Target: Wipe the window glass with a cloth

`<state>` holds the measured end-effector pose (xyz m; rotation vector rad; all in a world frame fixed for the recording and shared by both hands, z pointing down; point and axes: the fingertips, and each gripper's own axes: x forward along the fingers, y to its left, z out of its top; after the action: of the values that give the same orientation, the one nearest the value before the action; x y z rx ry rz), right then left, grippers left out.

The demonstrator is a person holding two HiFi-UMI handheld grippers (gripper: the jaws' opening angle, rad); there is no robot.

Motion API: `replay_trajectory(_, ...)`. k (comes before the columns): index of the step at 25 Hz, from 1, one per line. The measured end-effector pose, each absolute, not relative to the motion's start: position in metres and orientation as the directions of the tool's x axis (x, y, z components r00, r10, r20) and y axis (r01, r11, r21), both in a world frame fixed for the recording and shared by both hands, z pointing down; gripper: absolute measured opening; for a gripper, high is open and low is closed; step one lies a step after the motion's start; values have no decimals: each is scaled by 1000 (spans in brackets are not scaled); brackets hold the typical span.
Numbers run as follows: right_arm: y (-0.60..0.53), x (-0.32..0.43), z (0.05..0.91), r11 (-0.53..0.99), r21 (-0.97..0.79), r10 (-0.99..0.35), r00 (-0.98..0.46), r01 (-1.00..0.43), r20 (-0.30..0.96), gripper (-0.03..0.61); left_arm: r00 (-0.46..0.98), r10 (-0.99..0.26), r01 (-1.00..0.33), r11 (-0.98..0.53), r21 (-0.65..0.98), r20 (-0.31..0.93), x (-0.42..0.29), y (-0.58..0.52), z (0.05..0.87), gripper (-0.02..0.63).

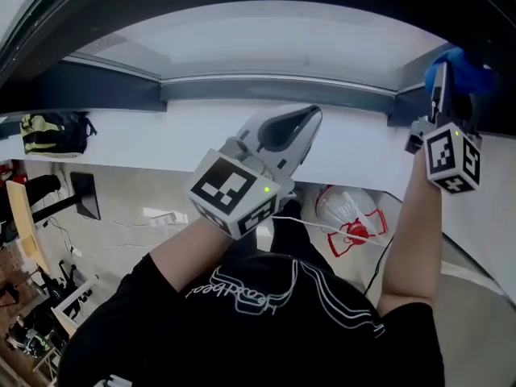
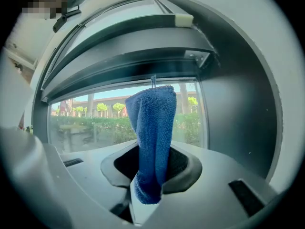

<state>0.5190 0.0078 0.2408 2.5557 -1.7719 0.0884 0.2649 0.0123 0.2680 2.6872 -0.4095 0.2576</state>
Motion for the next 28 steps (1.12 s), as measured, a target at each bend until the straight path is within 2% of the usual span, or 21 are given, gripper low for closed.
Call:
replay_trajectory(5, -20, 437, 232, -260, -4, -964, 259, -966, 63, 94, 926, -303, -369, -854, 365, 226, 206, -13, 262, 3)
replay_trajectory(13, -91, 262, 255, -51, -59, -997, 47, -997, 63, 94, 873, -410, -483, -801, 353, 265, 78, -61, 271, 3)
replay_trajectory(18, -131, 153, 280, 85, -79, -991, -92, -993, 94, 94, 826, -491, -562, -755, 338, 276, -7, -89, 274, 3)
replay_trajectory(28, -187, -8, 292, 283, -87, -953, -290, -955, 89, 94, 743, -607, -669, -658, 346, 282, -130, -129, 289, 3)
